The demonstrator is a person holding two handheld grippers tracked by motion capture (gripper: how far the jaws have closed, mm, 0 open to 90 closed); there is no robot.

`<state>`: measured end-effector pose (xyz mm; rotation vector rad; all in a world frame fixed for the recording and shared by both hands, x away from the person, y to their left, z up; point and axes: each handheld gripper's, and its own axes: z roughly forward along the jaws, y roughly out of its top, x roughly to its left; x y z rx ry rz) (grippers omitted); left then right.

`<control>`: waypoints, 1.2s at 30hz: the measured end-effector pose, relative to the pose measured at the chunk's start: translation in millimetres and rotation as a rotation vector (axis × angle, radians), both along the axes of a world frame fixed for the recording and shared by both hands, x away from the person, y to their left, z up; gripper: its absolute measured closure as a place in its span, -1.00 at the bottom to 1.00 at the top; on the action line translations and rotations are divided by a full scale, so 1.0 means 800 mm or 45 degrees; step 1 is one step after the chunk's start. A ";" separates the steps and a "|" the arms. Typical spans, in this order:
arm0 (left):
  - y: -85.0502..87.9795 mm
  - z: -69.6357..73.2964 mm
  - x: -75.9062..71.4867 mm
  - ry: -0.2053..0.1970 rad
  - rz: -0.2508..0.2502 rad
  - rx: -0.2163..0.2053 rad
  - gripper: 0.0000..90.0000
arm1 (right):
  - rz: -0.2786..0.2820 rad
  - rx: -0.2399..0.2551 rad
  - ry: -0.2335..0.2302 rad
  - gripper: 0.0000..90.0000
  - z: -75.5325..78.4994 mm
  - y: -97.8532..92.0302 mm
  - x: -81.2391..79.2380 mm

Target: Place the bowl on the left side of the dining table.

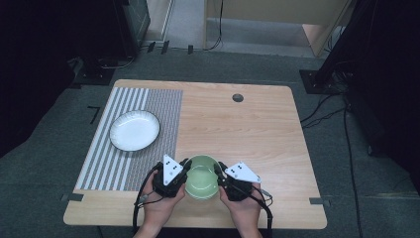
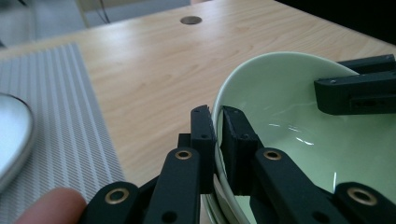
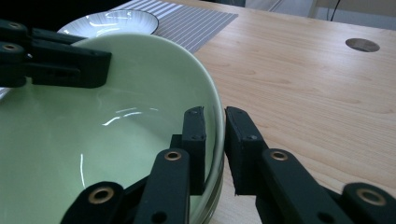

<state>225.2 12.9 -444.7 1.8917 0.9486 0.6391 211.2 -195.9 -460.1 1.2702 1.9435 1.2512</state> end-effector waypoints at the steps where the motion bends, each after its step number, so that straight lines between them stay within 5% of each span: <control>1: 0.001 0.000 0.000 0.006 0.000 -0.005 0.86 | -0.006 -0.008 -0.017 0.84 0.000 0.001 -0.001; 9: 0.005 0.003 -0.002 0.020 -0.017 -0.061 0.85 | -0.027 -0.045 -0.150 0.92 0.011 0.004 -0.013; 18: 0.002 0.011 -0.006 0.052 -0.011 -0.122 0.53 | -0.093 -0.034 -0.266 0.91 0.028 0.003 -0.028; 24: 0.002 0.011 -0.006 0.046 0.015 -0.124 0.78 | -0.117 -0.048 -0.350 0.91 0.036 0.012 -0.041; 26: 0.006 0.013 -0.009 -0.003 0.036 -0.141 0.84 | -0.122 -0.077 -0.384 0.91 0.037 0.018 -0.046; 32: 0.008 0.020 -0.018 -0.116 0.065 -0.100 0.86 | -0.132 -0.003 -0.343 0.89 0.030 0.022 -0.046; 34: 0.007 0.020 -0.019 -0.118 0.046 -0.130 0.86 | -0.141 0.036 -0.277 0.72 0.028 0.022 -0.043; 35: 0.007 0.020 -0.019 -0.118 0.046 -0.130 0.87 | -0.141 0.036 -0.277 0.72 0.028 0.022 -0.043; 36: 0.004 0.020 -0.022 -0.138 0.042 -0.110 0.86 | -0.163 0.058 -0.210 0.85 0.024 0.022 -0.038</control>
